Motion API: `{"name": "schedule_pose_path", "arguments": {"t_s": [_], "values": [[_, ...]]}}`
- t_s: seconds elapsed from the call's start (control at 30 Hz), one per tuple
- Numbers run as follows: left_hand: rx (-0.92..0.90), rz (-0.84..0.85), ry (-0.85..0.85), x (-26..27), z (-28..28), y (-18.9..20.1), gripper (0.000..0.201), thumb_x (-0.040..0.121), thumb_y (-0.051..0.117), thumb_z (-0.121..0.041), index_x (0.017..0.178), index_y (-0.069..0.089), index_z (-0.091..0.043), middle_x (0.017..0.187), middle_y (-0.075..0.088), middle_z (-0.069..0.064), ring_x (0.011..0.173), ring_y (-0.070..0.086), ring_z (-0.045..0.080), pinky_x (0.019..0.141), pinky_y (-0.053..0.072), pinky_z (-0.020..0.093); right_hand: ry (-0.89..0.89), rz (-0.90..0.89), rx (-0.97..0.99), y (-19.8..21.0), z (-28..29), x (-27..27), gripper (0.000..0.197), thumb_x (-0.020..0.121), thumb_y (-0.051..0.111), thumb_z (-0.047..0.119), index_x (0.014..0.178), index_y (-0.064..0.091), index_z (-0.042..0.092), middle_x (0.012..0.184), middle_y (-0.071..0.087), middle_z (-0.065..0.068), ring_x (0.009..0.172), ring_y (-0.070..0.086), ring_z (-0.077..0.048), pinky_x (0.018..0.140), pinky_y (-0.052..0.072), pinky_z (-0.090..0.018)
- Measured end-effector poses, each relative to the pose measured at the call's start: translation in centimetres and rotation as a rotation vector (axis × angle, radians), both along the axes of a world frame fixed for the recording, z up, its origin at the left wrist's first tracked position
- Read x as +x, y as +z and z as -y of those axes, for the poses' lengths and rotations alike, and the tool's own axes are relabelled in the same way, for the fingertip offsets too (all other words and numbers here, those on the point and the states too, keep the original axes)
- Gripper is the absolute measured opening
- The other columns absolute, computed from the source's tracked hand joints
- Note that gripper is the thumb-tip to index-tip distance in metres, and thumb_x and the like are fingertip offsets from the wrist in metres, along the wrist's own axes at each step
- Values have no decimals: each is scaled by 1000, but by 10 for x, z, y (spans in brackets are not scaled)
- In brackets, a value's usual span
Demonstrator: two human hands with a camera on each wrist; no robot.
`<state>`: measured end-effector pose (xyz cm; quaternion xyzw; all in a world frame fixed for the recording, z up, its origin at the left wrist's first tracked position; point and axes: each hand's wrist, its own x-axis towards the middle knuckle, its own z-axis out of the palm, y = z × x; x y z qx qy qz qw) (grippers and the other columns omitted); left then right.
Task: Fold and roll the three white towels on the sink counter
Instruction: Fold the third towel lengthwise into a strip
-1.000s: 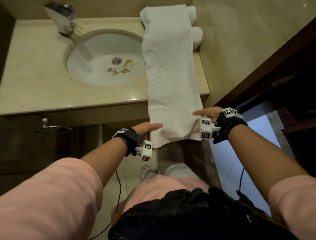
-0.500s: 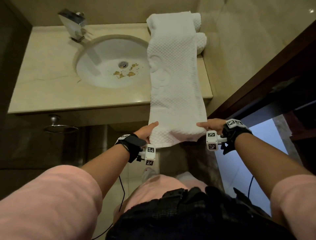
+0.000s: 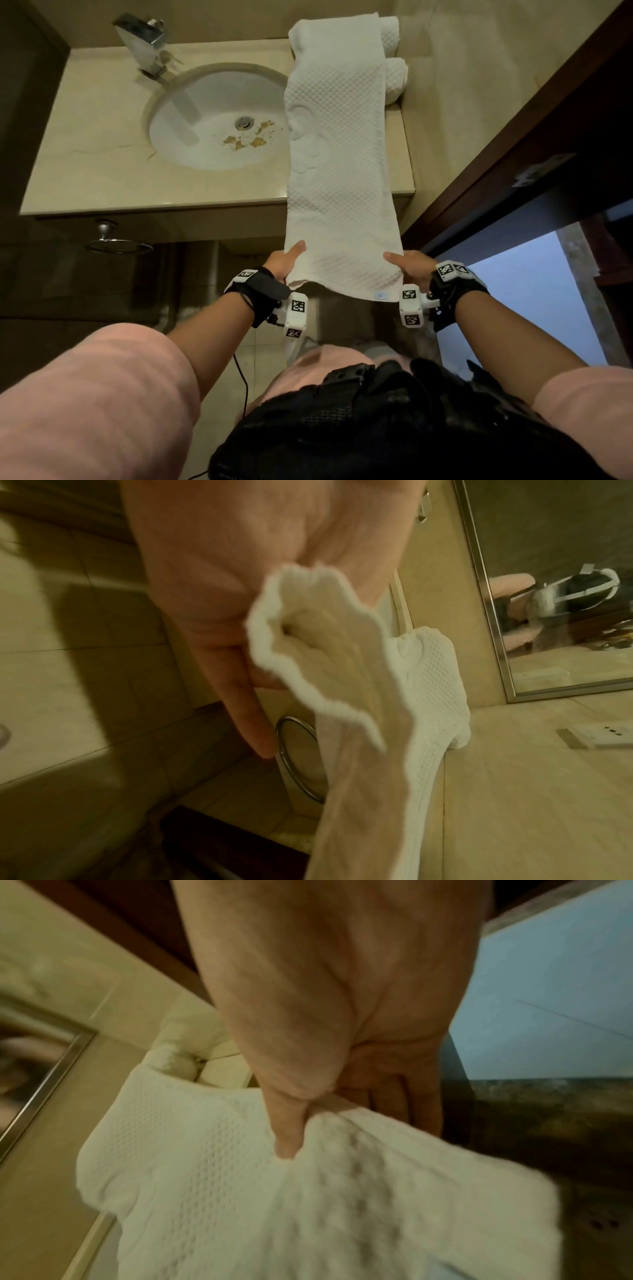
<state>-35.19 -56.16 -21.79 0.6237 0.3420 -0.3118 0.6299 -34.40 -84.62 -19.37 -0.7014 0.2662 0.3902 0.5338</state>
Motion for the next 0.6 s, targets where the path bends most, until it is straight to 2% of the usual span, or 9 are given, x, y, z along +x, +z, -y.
{"name": "schedule_pose_path", "arguments": {"t_s": [0.13, 0.17, 0.23, 0.3, 0.4, 0.47, 0.53, 0.57, 0.6], "values": [[33, 28, -8, -6, 6, 3, 47, 87, 65, -43, 113, 62, -4, 112, 69, 15, 102, 66, 33, 98, 49, 48, 51, 89, -114, -23, 8, -4, 28, 96, 55, 29, 84, 62, 4, 103, 68, -22, 95, 65, -39, 83, 51, -47], [54, 39, -24, -8, 7, 4, 43, 87, 65, -41, 111, 62, -6, 111, 69, 13, 100, 66, 31, 95, 51, 45, 53, 100, -116, -28, 10, -6, 28, 95, 56, 28, 86, 62, 2, 102, 68, -22, 94, 65, -38, 81, 52, -46], [118, 67, -84, -11, 9, 6, 40, 85, 68, -41, 109, 63, -11, 109, 69, 9, 98, 67, 27, 91, 53, 41, 50, 75, -74, -40, 16, -11, 36, 93, 60, 28, 109, 59, -4, 110, 67, -20, 97, 66, -36, 87, 54, -49], [137, 90, -149, -12, 8, 9, 41, 82, 71, -42, 110, 63, -14, 110, 69, 6, 97, 67, 24, 90, 54, 40, 2, 22, -6, -35, 12, -19, 47, 91, 63, 21, 127, 46, -5, 120, 62, -19, 105, 63, -35, 90, 52, -53], [117, 65, -235, -11, 7, 14, 40, 85, 70, -33, 116, 60, -9, 106, 67, 4, 89, 66, 20, 74, 54, 30, -100, 11, 51, -16, 2, -29, 52, 90, 61, 3, 132, 32, -2, 124, 53, -16, 112, 59, -36, 77, 57, -41], [77, 24, -215, -10, 4, 17, 47, 83, 73, -27, 119, 56, -2, 111, 66, 11, 92, 66, 24, 71, 54, 31, -147, 27, 90, -15, 6, -31, 56, 89, 60, -1, 135, 30, -1, 123, 53, -17, 99, 65, -29, 62, 60, -32], [71, -16, -136, -10, -1, 14, 75, 69, 84, -32, 126, 48, 1, 118, 63, 15, 102, 65, 29, 78, 56, 37, -179, 34, 150, -7, 9, -32, 45, 92, 57, 0, 132, 38, -3, 112, 59, -19, 70, 70, -17, 49, 56, -23], [86, -28, -95, -10, -4, 12, 84, 64, 87, -33, 127, 42, -1, 117, 60, 13, 104, 63, 30, 81, 56, 39, -200, 38, 177, -2, 10, -32, 39, 94, 54, 1, 130, 42, -2, 103, 62, -18, 59, 69, -12, 45, 52, -20], [113, -27, -54, -11, -6, 13, 81, 66, 86, -27, 127, 36, -9, 114, 56, 11, 104, 61, 29, 83, 55, 41, -240, 53, 200, 2, 11, -33, 37, 95, 52, 1, 130, 42, 1, 96, 62, -17, 52, 66, -11, 42, 49, -18]]}}
